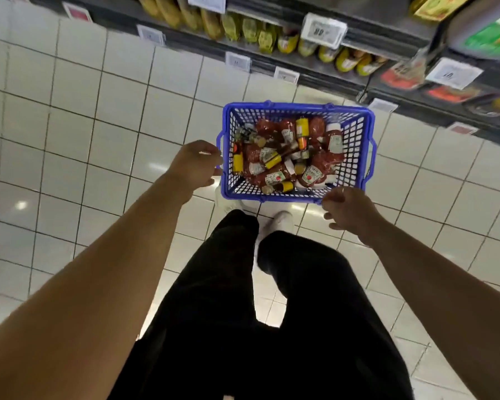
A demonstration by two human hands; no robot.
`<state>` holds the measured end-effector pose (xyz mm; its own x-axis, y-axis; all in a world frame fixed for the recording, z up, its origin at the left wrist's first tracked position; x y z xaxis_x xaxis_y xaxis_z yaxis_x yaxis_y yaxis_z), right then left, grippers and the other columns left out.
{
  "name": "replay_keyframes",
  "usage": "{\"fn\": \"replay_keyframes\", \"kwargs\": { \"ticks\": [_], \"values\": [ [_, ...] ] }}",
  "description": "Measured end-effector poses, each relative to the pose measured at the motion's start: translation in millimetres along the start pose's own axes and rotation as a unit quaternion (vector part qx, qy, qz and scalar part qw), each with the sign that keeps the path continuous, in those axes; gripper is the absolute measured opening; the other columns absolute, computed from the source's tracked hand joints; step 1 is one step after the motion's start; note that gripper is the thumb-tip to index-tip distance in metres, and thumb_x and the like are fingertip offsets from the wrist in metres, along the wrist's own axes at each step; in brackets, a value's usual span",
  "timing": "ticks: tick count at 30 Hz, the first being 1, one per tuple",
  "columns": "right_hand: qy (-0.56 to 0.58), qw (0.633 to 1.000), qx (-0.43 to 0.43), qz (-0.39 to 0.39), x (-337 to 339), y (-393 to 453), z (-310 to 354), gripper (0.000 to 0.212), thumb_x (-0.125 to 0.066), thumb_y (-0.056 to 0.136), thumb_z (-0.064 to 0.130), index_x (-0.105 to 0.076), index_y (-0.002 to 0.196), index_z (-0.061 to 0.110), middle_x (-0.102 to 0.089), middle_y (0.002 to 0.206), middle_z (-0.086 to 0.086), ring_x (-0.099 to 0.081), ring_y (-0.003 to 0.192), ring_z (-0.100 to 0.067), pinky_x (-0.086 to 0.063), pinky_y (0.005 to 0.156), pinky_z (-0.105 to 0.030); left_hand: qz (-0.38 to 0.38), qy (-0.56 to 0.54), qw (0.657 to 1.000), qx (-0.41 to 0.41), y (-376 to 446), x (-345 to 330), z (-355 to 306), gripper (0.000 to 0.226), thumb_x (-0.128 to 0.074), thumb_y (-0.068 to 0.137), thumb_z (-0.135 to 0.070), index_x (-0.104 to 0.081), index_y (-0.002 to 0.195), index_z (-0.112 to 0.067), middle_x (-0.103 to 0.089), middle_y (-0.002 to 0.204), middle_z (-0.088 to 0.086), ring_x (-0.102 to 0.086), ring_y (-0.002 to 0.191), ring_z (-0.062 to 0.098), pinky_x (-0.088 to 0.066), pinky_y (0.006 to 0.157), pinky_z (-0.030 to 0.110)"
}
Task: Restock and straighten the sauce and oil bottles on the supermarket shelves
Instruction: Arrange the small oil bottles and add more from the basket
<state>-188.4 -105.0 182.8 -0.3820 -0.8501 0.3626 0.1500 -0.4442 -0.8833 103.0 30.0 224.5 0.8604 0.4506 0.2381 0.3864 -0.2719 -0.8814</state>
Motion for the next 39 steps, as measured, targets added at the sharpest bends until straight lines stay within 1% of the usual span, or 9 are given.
{"fn": "replay_keyframes", "kwargs": {
  "ticks": [4,8,14,19,25,27,30,34,39],
  "values": [
    [-0.095,0.995,0.019,0.023,-20.6,54.5,-6.9,0.021,-0.057,0.096,0.024,-0.067,0.113,0.016,-0.071,0.104,-0.012,-0.070,0.096,-0.032,-0.061,0.085,-0.049,0.011,0.015,0.999,0.050,49.1,-28.3,29.8,0.010,-0.060,0.100,-0.009,-0.058,0.109,-0.011,-0.066,0.112,0.017,-0.066,0.101,0.033,-0.052,0.096,0.045],
    [-0.263,0.956,0.074,0.106,-50.6,115.2,-18.4,0.027,-0.052,0.098,0.018,-0.066,0.121,0.015,-0.064,0.119,-0.011,-0.060,0.111,-0.034,-0.050,0.093,-0.036,-0.014,0.077,0.995,0.067,113.9,-53.5,57.8,0.012,-0.058,0.098,-0.006,-0.058,0.108,-0.013,-0.063,0.107,0.017,-0.061,0.092,0.030,-0.050,0.074,0.034],
    [-0.318,0.934,0.119,0.115,-72.4,199.2,-36.6,0.029,-0.057,0.094,0.015,-0.064,0.122,0.010,-0.065,0.117,-0.017,-0.061,0.107,-0.037,-0.045,0.081,-0.032,-0.048,0.326,0.944,-0.023,219.2,-93.8,69.4,0.053,-0.062,0.084,-0.013,-0.054,0.136,-0.024,-0.064,0.121,0.011,-0.064,0.101,0.034,-0.052,0.076,0.034],
    [-0.231,0.946,0.173,0.146,-103.7,239.3,-33.3,0.031,-0.060,0.093,0.015,-0.062,0.124,0.017,-0.067,0.113,-0.008,-0.064,0.098,-0.028,-0.053,0.084,-0.031,-0.079,0.411,0.890,-0.181,291.4,-127.5,66.4,0.081,-0.065,0.084,-0.009,-0.032,0.157,-0.024,-0.034,0.159,0.013,-0.035,0.145,0.034,-0.035,0.117,0.040],
    [-0.320,0.901,0.150,0.252,-100.7,246.7,-42.7,0.028,-0.047,0.104,0.020,-0.068,0.116,0.005,-0.069,0.112,-0.016,-0.065,0.105,-0.034,-0.053,0.092,-0.042,-0.034,0.453,0.868,-0.202,330.9,-153.4,75.8,0.079,-0.071,0.080,-0.002,-0.042,0.150,-0.023,-0.030,0.160,0.010,-0.029,0.146,0.035,-0.030,0.119,0.043],
    [-0.358,0.883,0.139,0.271,-84.3,249.4,-46.4,0.028,-0.049,0.103,0.016,-0.069,0.115,0.000,-0.071,0.110,-0.017,-0.066,0.102,-0.034,-0.054,0.088,-0.041,-0.053,0.446,0.859,-0.245,334.2,-152.5,72.1,0.057,-0.066,0.085,-0.001,-0.054,0.137,-0.020,-0.044,0.147,0.009,-0.041,0.135,0.034,-0.038,0.112,0.043],
    [-0.161,0.952,0.060,0.255,-47.2,264.6,-47.8,0.021,-0.055,0.101,0.012,-0.071,0.112,0.005,-0.073,0.090,-0.004,-0.068,0.077,-0.020,-0.053,0.058,-0.024,-0.033,0.427,0.861,-0.273,336.2,-143.6,69.8,0.043,-0.071,0.088,-0.008,-0.060,0.128,-0.018,-0.055,0.133,0.009,-0.050,0.124,0.030,-0.038,0.101,0.032],
    [0.004,0.988,0.054,0.141,-18.1,295.4,-26.8,0.009,-0.066,0.093,0.018,-0.070,0.099,0.022,-0.076,0.081,0.000,-0.073,0.072,-0.015,-0.060,0.055,-0.028,-0.071,0.295,0.903,-0.305,325.9,-122.9,50.7,0.023,-0.068,0.095,-0.024,-0.062,0.116,-0.019,-0.060,0.113,-0.004,-0.053,0.105,0.010,-0.043,0.083,0.021],
    [-0.033,0.997,0.072,-0.006,-26.3,338.0,-9.5,0.055,-0.077,0.081,0.035,-0.050,0.129,0.028,-0.064,0.099,0.002,-0.064,0.078,-0.015,-0.047,0.058,-0.026,-0.003,0.061,0.951,-0.303,311.7,-110.6,20.2,0.019,-0.048,0.106,-0.036,-0.051,0.111,-0.018,-0.062,0.108,0.003,-0.066,0.103,0.016,-0.055,0.095,0.036]
  ]
}}
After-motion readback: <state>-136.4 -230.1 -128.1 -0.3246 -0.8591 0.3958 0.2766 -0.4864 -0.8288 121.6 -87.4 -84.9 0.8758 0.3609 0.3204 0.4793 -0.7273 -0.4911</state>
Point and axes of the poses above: each hand's wrist, its own y-axis towards the middle knuckle, its own x-axis out of the back of the hand, z = x × y, the point moved 4 cm from there along y, towards the middle knuckle
